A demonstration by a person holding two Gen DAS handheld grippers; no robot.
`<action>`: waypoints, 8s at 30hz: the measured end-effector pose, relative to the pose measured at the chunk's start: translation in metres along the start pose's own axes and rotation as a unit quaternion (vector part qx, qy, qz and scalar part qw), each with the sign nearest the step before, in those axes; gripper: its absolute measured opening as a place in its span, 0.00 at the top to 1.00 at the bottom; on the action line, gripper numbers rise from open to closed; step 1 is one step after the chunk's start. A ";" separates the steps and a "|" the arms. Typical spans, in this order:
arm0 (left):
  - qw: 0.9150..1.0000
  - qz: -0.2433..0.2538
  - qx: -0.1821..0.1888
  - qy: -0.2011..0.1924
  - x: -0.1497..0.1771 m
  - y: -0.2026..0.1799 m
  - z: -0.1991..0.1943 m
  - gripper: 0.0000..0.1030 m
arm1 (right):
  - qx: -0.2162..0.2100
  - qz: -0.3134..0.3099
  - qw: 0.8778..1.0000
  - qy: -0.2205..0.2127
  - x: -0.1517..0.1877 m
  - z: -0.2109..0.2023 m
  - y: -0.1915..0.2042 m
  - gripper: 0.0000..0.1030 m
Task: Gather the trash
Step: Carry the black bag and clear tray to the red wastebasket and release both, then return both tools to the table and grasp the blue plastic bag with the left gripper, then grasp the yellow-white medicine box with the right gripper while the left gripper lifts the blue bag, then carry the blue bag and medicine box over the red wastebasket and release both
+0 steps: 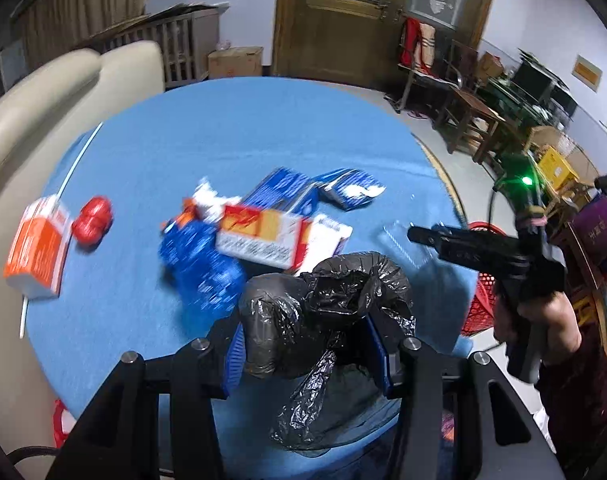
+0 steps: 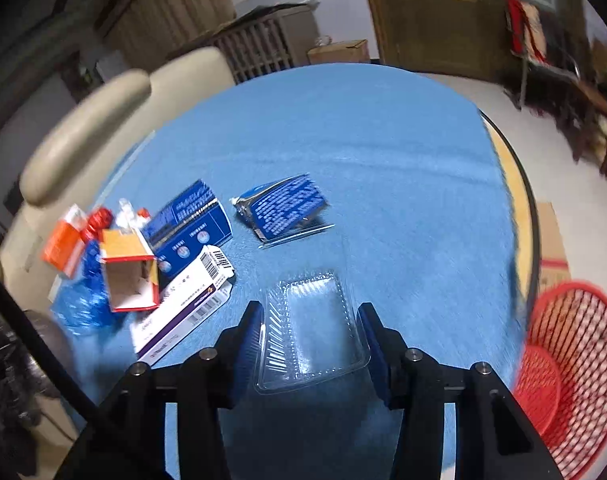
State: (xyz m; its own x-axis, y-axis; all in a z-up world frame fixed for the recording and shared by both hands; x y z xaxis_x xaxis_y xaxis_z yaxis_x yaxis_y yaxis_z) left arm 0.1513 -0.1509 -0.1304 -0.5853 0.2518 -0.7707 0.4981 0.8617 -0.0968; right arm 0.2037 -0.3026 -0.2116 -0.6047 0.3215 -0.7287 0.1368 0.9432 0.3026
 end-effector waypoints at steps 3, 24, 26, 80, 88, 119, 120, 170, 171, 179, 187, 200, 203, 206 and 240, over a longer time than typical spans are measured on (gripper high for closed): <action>0.999 0.029 0.014 -0.002 -0.012 -0.030 0.012 0.49 | 0.001 0.040 0.999 -0.021 0.002 -0.029 -0.030 0.50; 0.966 0.216 0.139 0.038 -0.011 -0.301 0.122 0.37 | 0.069 0.336 0.937 -0.070 0.084 -0.157 -0.239 0.37; 0.964 0.224 0.140 0.043 -0.009 -0.309 0.128 0.35 | 0.062 0.351 0.931 -0.077 0.084 -0.157 -0.245 0.34; 0.997 -0.059 -0.045 -0.012 0.026 0.070 0.010 0.28 | 0.078 0.256 0.962 -0.049 0.010 -0.112 -0.134 0.43; 0.993 -0.104 -0.056 0.019 0.034 0.093 0.049 0.28 | -0.023 0.156 0.987 0.045 0.021 -0.025 0.005 0.43; 0.991 -0.134 -0.023 -0.009 0.061 0.130 -0.020 0.91 | -0.091 -0.190 0.975 0.072 0.039 0.072 0.218 0.29; 0.990 -0.136 -0.023 -0.006 0.064 0.131 -0.022 0.91 | -0.087 -0.192 0.975 0.074 0.041 0.077 0.217 0.29; 0.994 0.082 0.038 -0.054 0.011 -0.064 -0.028 0.85 | 0.040 0.086 0.985 -0.146 0.041 -0.177 -0.044 0.47; 0.993 0.094 0.049 -0.054 0.010 -0.077 -0.025 0.85 | 0.050 0.094 0.983 -0.149 0.043 -0.182 -0.056 0.47; 0.984 0.143 0.090 -0.051 0.002 -0.137 -0.006 0.85 | 0.089 0.147 0.972 -0.161 0.057 -0.210 -0.117 0.47; 0.977 0.181 0.107 -0.039 0.003 -0.183 0.009 0.85 | 0.098 0.178 0.965 -0.166 0.063 -0.217 -0.145 0.47; 0.961 0.246 0.126 -0.031 0.010 -0.246 0.029 0.85 | 0.102 0.231 0.953 -0.168 0.078 -0.226 -0.173 0.47; 0.957 0.259 0.127 -0.029 0.012 -0.256 0.034 0.85 | 0.101 0.241 0.951 -0.168 0.079 -0.225 -0.177 0.47; 0.955 0.266 0.128 -0.024 0.015 -0.262 0.040 0.85 | 0.101 0.250 0.948 -0.167 0.080 -0.225 -0.180 0.47; 0.981 0.183 0.069 0.004 0.025 -0.173 0.046 0.50 | 0.080 0.280 0.947 -0.136 0.071 -0.196 -0.175 0.41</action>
State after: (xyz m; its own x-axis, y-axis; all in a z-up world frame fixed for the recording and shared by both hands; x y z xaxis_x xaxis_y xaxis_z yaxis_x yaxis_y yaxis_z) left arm 0.0800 -0.3141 -0.1618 -0.3561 0.5367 -0.7649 0.7577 0.6449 0.0997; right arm -0.0166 -0.4614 -0.1958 -0.1800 0.7646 -0.6188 0.5062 0.6114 0.6082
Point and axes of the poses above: each gripper's, at about its wrist camera, not at the fingertips, and z roughly the way its jaws point, y to its left, x to its underside, the point moved 8 cm from there along z, roughly the way its jaws point, and after that the axes turned 15 degrees about -y, right-handed, at the moved point
